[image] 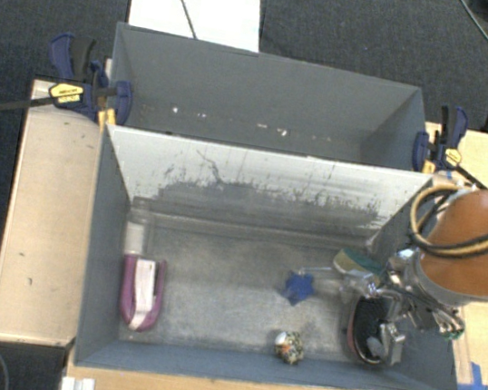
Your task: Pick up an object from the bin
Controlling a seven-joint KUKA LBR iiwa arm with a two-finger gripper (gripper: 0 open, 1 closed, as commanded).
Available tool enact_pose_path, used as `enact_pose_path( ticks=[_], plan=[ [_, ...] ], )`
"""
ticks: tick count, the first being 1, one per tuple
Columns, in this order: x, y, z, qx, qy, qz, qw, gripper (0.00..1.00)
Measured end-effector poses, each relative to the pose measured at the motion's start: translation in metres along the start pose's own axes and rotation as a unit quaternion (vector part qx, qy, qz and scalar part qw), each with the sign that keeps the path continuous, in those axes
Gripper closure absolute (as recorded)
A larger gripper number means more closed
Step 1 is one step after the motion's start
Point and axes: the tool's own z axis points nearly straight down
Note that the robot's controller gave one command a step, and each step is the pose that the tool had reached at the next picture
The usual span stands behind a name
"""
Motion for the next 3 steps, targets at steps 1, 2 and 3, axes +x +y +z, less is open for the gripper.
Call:
enact_pose_path(
  ticks=[1, 2, 3],
  plan=[
    [-0.003, -0.029, 0.02, 0.0, -0.0046, -0.068, 0.9977, 0.0],
    [-0.004, -0.031, 0.018, 0.002, -0.0059, -0.068, 0.9976, 1.0],
    [0.013, -0.008, -0.154, 0.006, -0.0048, -0.225, 0.9743, 1.0]
  ],
)
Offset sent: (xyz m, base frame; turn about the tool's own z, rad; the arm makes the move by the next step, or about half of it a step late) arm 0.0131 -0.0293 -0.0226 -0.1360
